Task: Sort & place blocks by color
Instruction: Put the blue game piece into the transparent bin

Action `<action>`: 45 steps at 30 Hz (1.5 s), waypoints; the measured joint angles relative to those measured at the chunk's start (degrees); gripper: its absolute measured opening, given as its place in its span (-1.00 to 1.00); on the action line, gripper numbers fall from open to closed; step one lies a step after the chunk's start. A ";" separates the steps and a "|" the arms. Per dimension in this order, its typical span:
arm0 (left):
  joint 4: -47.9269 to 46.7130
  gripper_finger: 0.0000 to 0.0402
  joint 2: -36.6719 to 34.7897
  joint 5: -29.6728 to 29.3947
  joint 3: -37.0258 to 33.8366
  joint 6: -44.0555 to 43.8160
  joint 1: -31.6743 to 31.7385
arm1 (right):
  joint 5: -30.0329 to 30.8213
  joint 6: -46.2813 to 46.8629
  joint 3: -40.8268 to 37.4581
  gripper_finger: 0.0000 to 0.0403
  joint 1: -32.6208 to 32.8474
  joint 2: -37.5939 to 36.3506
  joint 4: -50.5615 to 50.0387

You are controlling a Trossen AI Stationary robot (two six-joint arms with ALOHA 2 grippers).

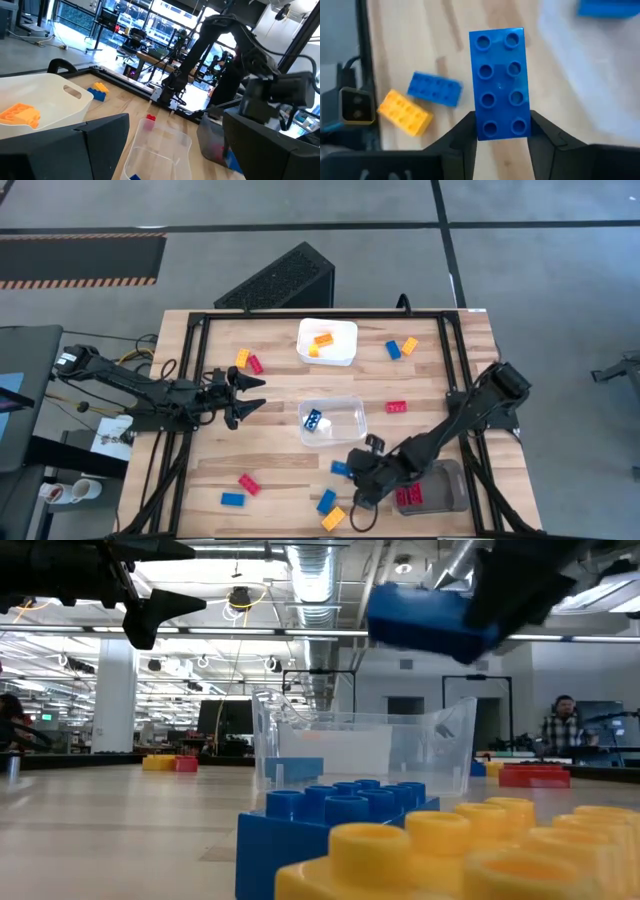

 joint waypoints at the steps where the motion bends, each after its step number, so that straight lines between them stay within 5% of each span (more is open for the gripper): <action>1: 0.00 0.54 0.00 0.00 0.00 0.00 -0.02 | 1.21 -0.38 0.02 -0.28 -0.51 -0.60 -0.87; 8: -0.04 0.54 0.00 0.00 0.02 -0.28 -0.02 | 4.88 -3.41 0.07 -0.19 -7.57 -2.06 -10.11; 19: -0.77 0.54 0.00 1.56 0.02 -0.24 -0.01 | -1.55 -9.11 0.11 -0.14 -17.06 -0.72 -8.22; 31: -0.55 0.54 0.00 1.41 0.02 -0.20 -0.02 | -3.75 -8.08 0.11 0.11 -17.90 -0.71 -8.17; 45: -0.47 0.54 0.00 1.21 0.02 -0.20 0.00 | -4.35 -8.08 0.00 0.07 -14.60 -3.41 -9.48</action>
